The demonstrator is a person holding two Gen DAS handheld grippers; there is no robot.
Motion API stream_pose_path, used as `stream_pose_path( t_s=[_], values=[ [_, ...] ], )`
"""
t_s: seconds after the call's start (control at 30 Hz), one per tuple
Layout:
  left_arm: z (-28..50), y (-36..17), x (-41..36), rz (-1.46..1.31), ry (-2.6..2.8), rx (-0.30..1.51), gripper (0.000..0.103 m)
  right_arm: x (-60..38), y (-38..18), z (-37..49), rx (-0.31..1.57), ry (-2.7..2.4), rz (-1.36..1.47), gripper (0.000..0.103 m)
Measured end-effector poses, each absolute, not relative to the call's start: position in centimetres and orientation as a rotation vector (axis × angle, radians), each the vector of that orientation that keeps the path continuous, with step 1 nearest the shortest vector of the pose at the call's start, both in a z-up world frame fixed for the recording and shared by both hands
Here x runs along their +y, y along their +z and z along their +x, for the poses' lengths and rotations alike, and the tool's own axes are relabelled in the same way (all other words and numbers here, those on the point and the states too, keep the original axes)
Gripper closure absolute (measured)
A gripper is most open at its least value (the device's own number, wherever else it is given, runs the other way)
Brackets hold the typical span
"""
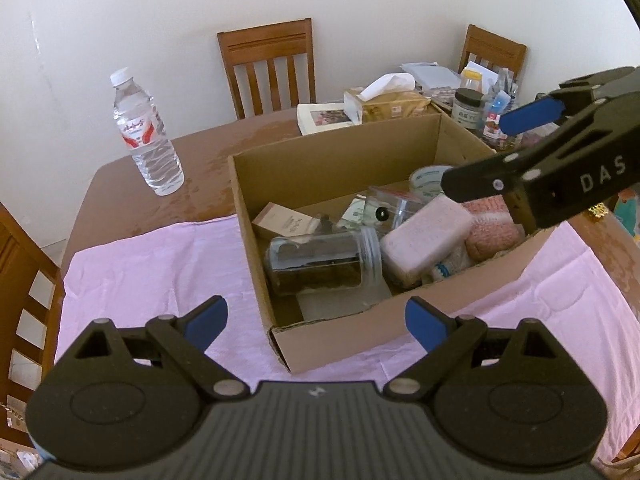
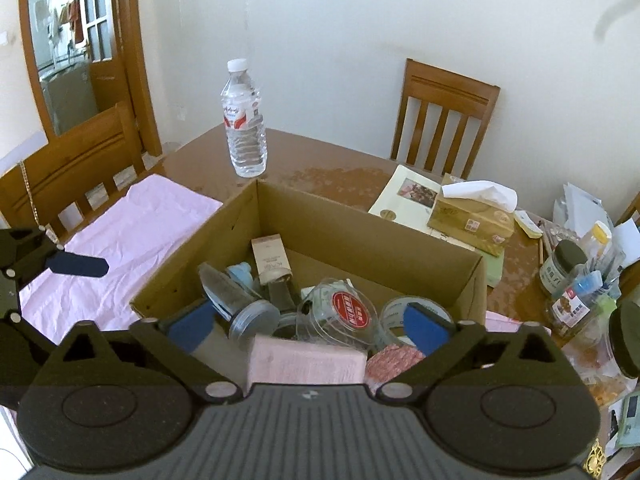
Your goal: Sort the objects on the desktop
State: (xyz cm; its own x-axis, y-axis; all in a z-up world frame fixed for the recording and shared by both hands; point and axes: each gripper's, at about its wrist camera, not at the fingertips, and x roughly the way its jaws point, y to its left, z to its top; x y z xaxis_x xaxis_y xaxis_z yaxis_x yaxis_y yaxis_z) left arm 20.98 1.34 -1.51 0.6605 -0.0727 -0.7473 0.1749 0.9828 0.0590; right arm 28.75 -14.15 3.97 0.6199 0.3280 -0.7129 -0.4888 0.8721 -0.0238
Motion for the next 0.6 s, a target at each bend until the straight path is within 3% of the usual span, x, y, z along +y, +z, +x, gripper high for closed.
stream_pose_path(
  t_s=[0.6],
  values=[
    [22.1,-0.2,0.2,0.04,-0.117,0.889,0.007,-18.5,3.5,27.6,0.952,0.223,-0.063,0.0]
  ],
)
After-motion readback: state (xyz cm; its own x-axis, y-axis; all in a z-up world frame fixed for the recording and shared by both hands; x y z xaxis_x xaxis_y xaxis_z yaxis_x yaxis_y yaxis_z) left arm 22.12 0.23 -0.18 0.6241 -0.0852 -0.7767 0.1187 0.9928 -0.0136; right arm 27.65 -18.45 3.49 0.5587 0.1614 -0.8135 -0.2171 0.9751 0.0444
